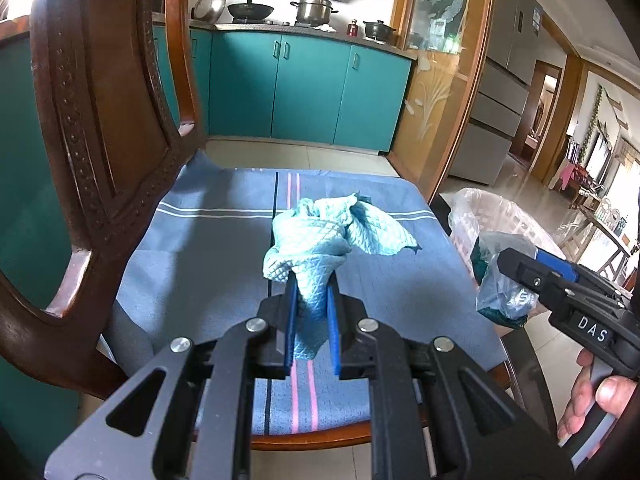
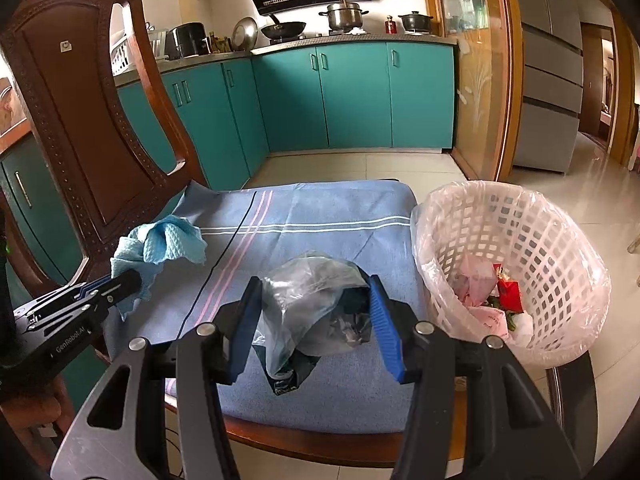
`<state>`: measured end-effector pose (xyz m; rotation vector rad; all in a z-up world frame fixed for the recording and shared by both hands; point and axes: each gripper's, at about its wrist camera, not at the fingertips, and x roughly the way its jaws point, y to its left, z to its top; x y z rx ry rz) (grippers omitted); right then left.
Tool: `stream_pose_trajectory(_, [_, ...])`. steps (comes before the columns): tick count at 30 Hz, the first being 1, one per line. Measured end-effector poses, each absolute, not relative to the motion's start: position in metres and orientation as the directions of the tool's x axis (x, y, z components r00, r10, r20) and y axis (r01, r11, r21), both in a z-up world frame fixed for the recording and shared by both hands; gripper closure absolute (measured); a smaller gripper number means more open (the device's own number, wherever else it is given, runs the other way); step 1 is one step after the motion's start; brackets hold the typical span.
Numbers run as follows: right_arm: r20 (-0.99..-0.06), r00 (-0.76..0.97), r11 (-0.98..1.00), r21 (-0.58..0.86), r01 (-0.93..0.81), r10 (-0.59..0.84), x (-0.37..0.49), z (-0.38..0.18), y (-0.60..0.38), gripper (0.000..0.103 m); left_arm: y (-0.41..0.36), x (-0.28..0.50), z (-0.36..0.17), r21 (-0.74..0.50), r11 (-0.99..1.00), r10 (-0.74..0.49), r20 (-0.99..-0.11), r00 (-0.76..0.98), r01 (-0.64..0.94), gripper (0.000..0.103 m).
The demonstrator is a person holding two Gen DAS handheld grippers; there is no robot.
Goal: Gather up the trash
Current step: 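Carry the clear plastic bag into the basket and open the right tool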
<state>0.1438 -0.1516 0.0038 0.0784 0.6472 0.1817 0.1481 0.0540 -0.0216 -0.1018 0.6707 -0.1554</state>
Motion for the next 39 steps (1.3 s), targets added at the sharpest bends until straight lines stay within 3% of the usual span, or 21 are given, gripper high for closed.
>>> stream_pose_trajectory(13, [-0.598, 0.775, 0.979, 0.129, -0.159, 0.205, 0.146, 0.002, -0.144, 0.05, 0.058, 0.148, -0.021, -0.141, 0.984, -0.173, -0.614, 0.77, 0.108, 0.089])
stream_pose_trajectory(17, [-0.557, 0.809, 0.982, 0.134, -0.135, 0.187, 0.147, 0.013, -0.156, 0.05, 0.059, 0.148, -0.021, -0.142, 0.984, -0.172, -0.614, 0.77, 0.106, 0.089])
stream_pose_trajectory(21, [-0.483, 0.873, 0.989, 0.149, 0.002, 0.071, 0.156, 0.034, -0.203, 0.05, 0.057, 0.147, -0.022, -0.132, 0.985, -0.169, -0.618, 0.767, 0.11, 0.089])
stream_pose_trajectory(25, [-0.475, 0.879, 0.965, 0.204, 0.163, -0.048, 0.178, 0.033, -0.262, 0.049, 0.053, 0.149, -0.024, -0.122, 0.986, -0.165, -0.626, 0.762, 0.113, 0.089])
stream_pose_trajectory(29, [-0.531, 0.84, 0.955, 0.174, 0.239, -0.113, 0.196, 0.011, -0.286, 0.027, 0.044, 0.151, -0.025, -0.112, 0.986, -0.166, -0.631, 0.758, 0.122, 0.089])
stream_pose_trajectory(31, [-0.556, 0.824, 0.943, 0.206, 0.262, -0.108, 0.194, 0.01, -0.294, 0.024, 0.037, 0.151, -0.026, -0.104, 0.986, -0.166, -0.635, 0.754, 0.13, 0.089])
stream_pose_trajectory(35, [-0.486, 0.87, 0.931, 0.274, 0.243, -0.084, 0.164, 0.028, -0.302, 0.004, 0.022, 0.151, -0.028, -0.096, 0.983, -0.183, -0.639, 0.747, 0.159, 0.089])
stream_pose_trajectory(39, [-0.451, 0.89, 0.916, 0.33, 0.23, -0.061, 0.144, 0.036, -0.315, 0.004, -0.002, 0.151, -0.026, -0.065, 0.979, -0.191, -0.638, 0.746, 0.195, 0.089])
